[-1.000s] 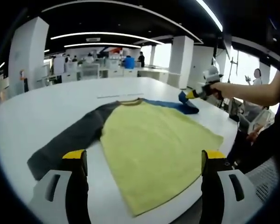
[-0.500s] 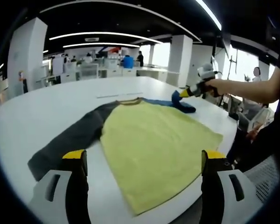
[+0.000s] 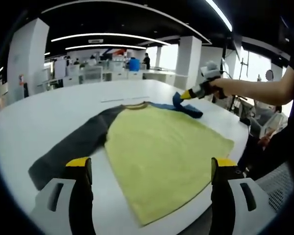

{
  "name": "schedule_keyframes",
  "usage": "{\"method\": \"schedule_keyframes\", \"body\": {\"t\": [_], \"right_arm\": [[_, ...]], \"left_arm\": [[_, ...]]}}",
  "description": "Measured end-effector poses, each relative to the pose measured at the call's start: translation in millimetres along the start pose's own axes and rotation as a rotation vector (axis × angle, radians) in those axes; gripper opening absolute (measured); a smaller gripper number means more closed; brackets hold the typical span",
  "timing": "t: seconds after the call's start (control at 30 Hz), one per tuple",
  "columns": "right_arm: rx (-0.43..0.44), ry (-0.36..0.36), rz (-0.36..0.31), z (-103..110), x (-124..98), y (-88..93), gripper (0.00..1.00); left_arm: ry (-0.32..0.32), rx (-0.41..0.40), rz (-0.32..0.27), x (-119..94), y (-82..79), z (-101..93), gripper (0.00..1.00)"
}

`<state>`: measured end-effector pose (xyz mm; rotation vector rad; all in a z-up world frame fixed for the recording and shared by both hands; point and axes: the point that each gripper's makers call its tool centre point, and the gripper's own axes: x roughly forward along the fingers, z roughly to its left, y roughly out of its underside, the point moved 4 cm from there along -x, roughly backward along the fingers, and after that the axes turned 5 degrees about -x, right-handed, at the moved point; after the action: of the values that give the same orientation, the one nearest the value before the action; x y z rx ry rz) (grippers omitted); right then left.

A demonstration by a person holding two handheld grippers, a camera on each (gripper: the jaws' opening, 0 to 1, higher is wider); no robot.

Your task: Fold the garment on the visible template until the final outline fits inside the template.

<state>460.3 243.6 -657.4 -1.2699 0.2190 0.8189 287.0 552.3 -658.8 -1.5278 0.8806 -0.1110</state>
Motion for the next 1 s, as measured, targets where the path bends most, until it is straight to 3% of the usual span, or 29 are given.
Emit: {"method": "schedule_keyframes", "body": {"t": [0.47,1.0], "right_arm": [[-0.056,-0.049,0.023,20.9,31.5,-13.5,0.00],[-0.131,-0.110,0.065,55.9,63.4,-12.7,0.00]], "left_arm": [[-0.012,-0.017,-0.013,-3.9,3.9,3.7,0.99],[-0.004,0.017,0.001,0.8,5.2,3.4,0.99]]}}
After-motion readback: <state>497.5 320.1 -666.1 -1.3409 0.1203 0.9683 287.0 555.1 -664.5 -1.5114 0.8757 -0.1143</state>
